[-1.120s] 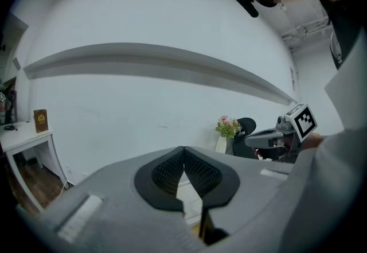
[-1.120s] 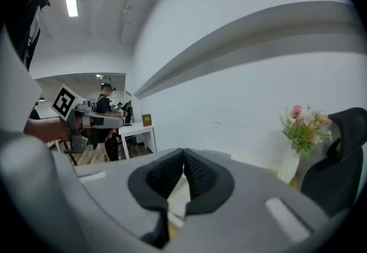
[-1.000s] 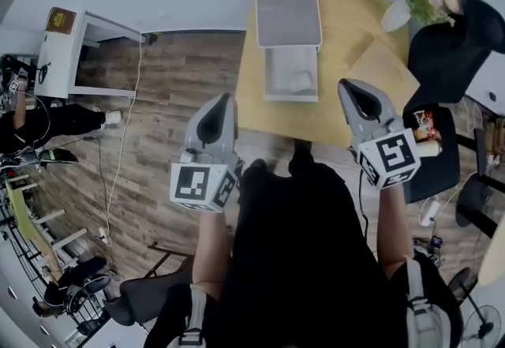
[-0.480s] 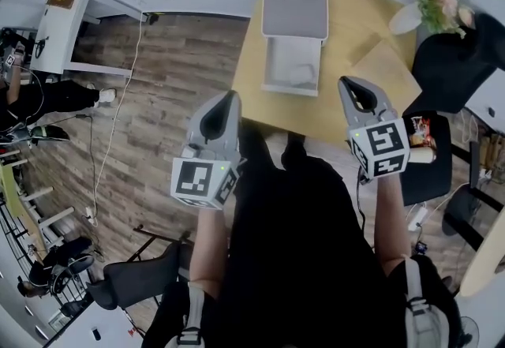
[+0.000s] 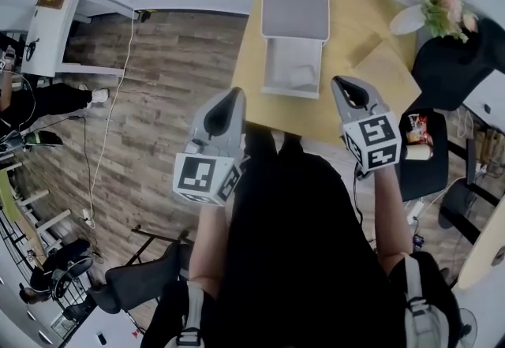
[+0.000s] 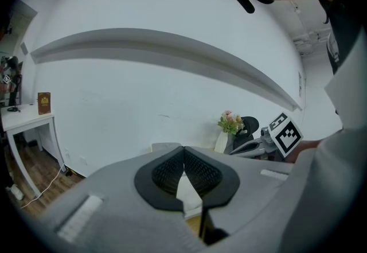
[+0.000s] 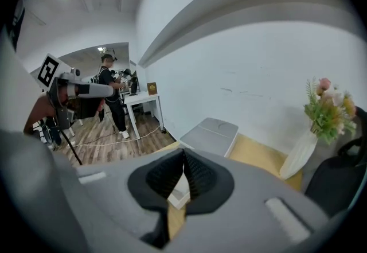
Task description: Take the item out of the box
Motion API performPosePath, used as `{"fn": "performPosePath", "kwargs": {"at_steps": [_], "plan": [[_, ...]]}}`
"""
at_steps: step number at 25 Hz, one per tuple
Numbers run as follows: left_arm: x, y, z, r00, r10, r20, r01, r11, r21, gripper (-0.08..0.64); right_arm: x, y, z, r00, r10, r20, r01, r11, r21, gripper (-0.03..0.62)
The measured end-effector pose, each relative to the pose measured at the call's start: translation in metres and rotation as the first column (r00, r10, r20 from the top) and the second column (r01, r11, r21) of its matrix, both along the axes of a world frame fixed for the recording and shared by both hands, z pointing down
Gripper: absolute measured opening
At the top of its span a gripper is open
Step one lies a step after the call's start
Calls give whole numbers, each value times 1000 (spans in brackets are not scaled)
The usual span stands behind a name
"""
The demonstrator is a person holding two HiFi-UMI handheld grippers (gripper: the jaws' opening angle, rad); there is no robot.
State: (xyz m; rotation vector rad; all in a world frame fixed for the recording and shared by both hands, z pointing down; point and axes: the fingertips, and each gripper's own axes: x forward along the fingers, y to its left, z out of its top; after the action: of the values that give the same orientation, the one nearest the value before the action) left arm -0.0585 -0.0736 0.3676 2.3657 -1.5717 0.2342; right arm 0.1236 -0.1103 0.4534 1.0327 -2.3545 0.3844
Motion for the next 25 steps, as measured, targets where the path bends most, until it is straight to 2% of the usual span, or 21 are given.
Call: {"fn": "performPosePath", "kwargs": {"at_steps": [7,11,16,18,25], "plan": [[5,-24,14,997,80,-15,-80,996,-30,11,-20,-6,40,987,-97,-128,90,994,-64,5],[1,-38,15,995,102,-18,-103,994,-33,11,-32,-6,64,972,-175,-160,159,982,-106,5],[-5,-51,19,994,111,-17,-111,993,-48,11,-40,-7,93,939,-262,-224,228,959,-166,5],[-8,-53,21,993,113,-14,-114,992,-55,11,-42,-8,103,925,-292,-244,251,950,-186,29],[-14,-58,29,993,115,-9,-115,990,-79,11,-42,-15,131,866,-380,-325,316,919,-235,52]]}}
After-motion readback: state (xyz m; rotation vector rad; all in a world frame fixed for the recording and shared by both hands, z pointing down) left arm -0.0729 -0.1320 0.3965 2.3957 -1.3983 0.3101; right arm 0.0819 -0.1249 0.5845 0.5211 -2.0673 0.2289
